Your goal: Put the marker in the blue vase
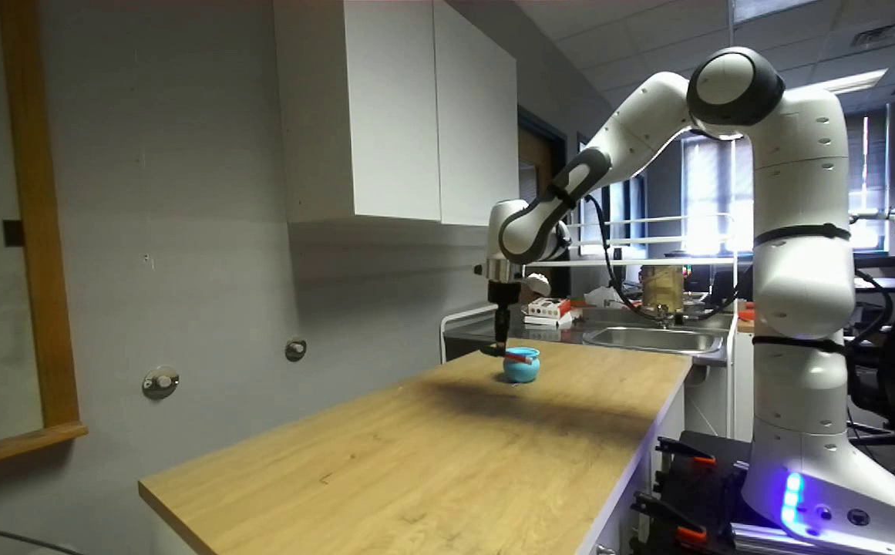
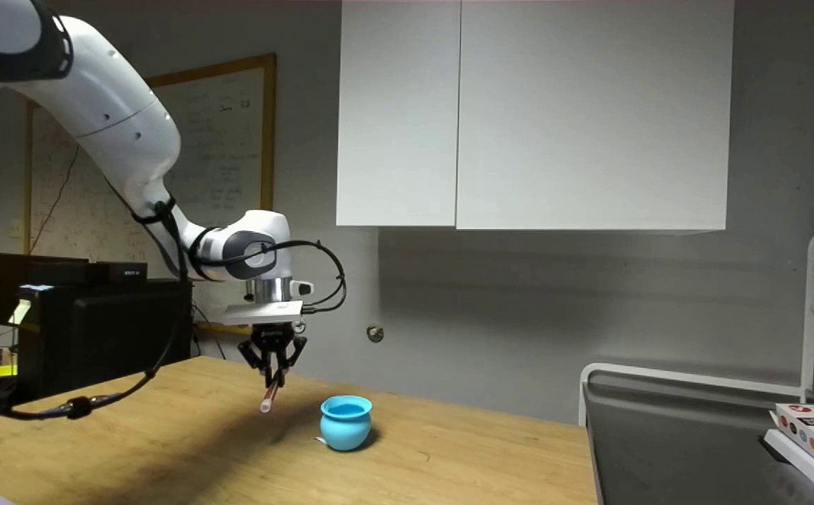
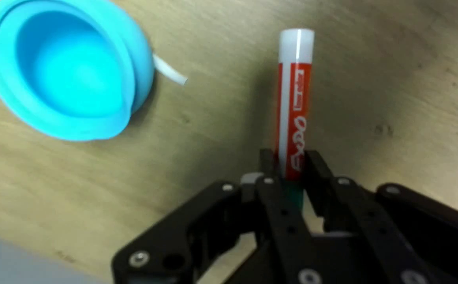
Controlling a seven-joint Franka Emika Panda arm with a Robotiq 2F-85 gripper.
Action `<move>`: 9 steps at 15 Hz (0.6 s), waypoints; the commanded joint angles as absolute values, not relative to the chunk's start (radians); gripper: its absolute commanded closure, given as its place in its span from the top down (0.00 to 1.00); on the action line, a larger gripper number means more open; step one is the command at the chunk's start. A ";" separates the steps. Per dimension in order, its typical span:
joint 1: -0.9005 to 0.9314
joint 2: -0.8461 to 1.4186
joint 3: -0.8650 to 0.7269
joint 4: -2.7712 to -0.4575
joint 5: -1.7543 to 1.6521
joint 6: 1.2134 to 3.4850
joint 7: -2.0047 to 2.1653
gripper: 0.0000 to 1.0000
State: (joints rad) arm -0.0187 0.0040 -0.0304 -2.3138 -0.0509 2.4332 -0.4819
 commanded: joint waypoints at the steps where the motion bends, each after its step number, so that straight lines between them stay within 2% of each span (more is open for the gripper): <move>1: -0.025 -0.081 -0.034 -2.339 -0.046 2.538 -0.375 0.12; 9: -0.087 -0.122 -0.071 -2.339 -0.083 2.843 -0.097 0.12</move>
State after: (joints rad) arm -0.0597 -0.1075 -0.0586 -2.3278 -0.0583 2.7635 -0.2004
